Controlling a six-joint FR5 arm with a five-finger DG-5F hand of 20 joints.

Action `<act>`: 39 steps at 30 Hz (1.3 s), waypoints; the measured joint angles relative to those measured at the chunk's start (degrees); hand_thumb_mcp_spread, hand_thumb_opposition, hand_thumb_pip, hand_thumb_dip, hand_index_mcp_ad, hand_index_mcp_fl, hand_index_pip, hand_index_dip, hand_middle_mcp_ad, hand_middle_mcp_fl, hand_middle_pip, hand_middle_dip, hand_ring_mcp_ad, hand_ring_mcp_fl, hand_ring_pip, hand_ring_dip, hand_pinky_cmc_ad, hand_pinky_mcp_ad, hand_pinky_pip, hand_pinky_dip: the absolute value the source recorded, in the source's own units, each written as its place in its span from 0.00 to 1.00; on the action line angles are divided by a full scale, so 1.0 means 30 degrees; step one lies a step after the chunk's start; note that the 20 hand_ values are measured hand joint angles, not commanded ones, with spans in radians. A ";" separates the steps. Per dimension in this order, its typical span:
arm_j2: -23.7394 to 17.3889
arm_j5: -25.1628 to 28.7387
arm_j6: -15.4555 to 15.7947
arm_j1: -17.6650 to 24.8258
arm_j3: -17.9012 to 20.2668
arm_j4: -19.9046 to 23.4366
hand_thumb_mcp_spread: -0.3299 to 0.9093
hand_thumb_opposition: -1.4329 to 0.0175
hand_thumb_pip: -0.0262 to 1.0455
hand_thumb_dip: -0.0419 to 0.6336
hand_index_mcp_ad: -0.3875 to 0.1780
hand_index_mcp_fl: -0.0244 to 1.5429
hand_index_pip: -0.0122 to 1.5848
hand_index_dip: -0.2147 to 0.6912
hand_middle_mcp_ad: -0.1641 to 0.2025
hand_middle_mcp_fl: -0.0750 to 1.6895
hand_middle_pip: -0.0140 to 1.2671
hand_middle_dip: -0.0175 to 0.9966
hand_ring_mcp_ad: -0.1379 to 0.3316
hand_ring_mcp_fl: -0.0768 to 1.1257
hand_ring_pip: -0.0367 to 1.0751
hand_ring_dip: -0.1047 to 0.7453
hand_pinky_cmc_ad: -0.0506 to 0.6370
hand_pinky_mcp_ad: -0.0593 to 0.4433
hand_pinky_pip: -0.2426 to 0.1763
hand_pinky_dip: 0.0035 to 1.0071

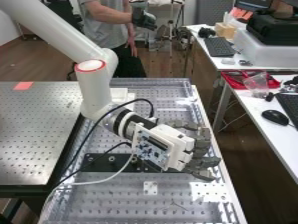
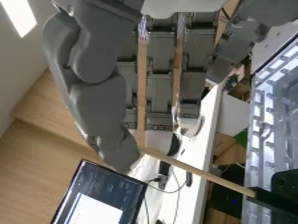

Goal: Grab the chopstick and place it in the clear container

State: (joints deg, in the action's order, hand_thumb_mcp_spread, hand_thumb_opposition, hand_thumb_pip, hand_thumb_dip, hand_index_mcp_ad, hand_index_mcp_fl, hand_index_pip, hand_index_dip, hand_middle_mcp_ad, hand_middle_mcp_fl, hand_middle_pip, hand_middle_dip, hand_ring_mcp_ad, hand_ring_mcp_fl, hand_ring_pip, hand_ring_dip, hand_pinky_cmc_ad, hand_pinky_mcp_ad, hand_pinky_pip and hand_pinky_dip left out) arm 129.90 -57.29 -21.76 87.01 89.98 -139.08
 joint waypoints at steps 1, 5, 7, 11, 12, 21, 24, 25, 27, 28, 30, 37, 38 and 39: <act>-0.0001 0.0007 0.0061 0.0009 -0.0022 -0.0021 0.82 0.30 0.50 0.45 0.50 0.50 0.74 0.29 0.57 0.59 0.54 0.68 0.44 0.68 0.12 0.64 0.76 0.47 0.82 0.17; -0.0009 0.0115 0.0242 0.0035 -0.0100 -0.0108 0.82 0.30 0.49 0.45 0.51 0.53 0.70 0.29 0.57 0.60 0.52 0.67 0.44 0.73 0.13 0.64 0.75 0.50 0.87 0.17; -0.0017 0.0148 0.0379 0.0059 -0.0121 -0.0078 0.82 0.29 0.49 0.45 0.52 0.55 0.68 0.29 0.56 0.61 0.52 0.68 0.45 0.77 0.12 0.64 0.75 0.50 0.87 0.17; -0.0023 0.0489 0.0724 0.0120 -0.0134 0.0178 0.83 0.29 0.49 0.45 0.55 0.57 0.65 0.29 0.56 0.61 0.51 0.68 0.44 0.79 0.12 0.64 0.75 0.52 0.87 0.17; -0.0023 0.0627 0.0813 0.0142 -0.0162 0.0266 0.83 0.29 0.49 0.45 0.56 0.58 0.64 0.29 0.56 0.62 0.50 0.68 0.44 0.80 0.12 0.64 0.76 0.51 0.87 0.17; -0.0012 0.0412 0.1530 0.0078 -0.1074 -0.0116 0.83 0.29 0.49 0.44 0.56 0.61 0.61 0.30 0.57 0.65 0.49 0.67 0.38 0.86 0.11 0.64 0.77 0.55 0.91 0.17; -0.0050 0.0151 0.1888 0.0002 -0.1524 -0.0610 0.83 0.28 0.49 0.44 0.56 0.61 0.60 0.30 0.57 0.65 0.48 0.67 0.39 0.86 0.11 0.64 0.77 0.55 0.91 0.17; -0.0065 0.0023 0.2071 -0.0030 -0.1717 -0.0867 0.83 0.28 0.49 0.45 0.56 0.61 0.60 0.30 0.56 0.65 0.48 0.67 0.39 0.86 0.11 0.64 0.77 0.55 0.90 0.17; -0.0099 -0.0204 0.2371 -0.0076 -0.1997 -0.1229 0.83 0.28 0.49 0.45 0.56 0.61 0.59 0.30 0.56 0.65 0.48 0.67 0.39 0.88 0.11 0.64 0.77 0.55 0.91 0.17; -0.0123 -0.0352 0.2509 -0.0107 -0.2170 -0.1514 0.83 0.28 0.49 0.45 0.56 0.61 0.60 0.30 0.56 0.65 0.48 0.67 0.39 0.88 0.11 0.64 0.77 0.55 0.91 0.17; -0.0164 -0.0484 0.2581 -0.0146 -0.2365 -0.1824 0.83 0.28 0.49 0.45 0.56 0.61 0.59 0.30 0.56 0.66 0.48 0.66 0.38 0.87 0.12 0.64 0.77 0.55 0.91 0.17; -0.0616 -0.0801 0.3675 -0.0359 -0.3099 -0.3402 0.83 0.28 0.49 0.45 0.56 0.62 0.58 0.30 0.57 0.66 0.47 0.66 0.38 0.89 0.10 0.64 0.77 0.55 0.90 0.17; -0.0657 -0.0816 0.3731 -0.0377 -0.3155 -0.3502 0.84 0.28 0.49 0.45 0.56 0.62 0.58 0.30 0.56 0.66 0.47 0.66 0.38 0.89 0.10 0.64 0.77 0.55 0.90 0.17; -0.0746 -0.0833 0.3849 -0.0410 -0.3247 -0.3703 0.83 0.28 0.49 0.45 0.56 0.62 0.57 0.30 0.56 0.66 0.47 0.66 0.38 0.89 0.10 0.64 0.78 0.55 0.91 0.17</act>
State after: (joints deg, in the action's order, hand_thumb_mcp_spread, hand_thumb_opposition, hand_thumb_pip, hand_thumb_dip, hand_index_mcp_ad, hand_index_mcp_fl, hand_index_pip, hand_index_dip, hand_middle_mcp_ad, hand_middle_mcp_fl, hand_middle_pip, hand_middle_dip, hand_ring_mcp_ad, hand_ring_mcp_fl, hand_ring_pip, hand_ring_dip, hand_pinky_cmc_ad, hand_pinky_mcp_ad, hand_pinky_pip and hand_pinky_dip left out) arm 127.66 -59.79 -10.21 85.78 80.23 -150.19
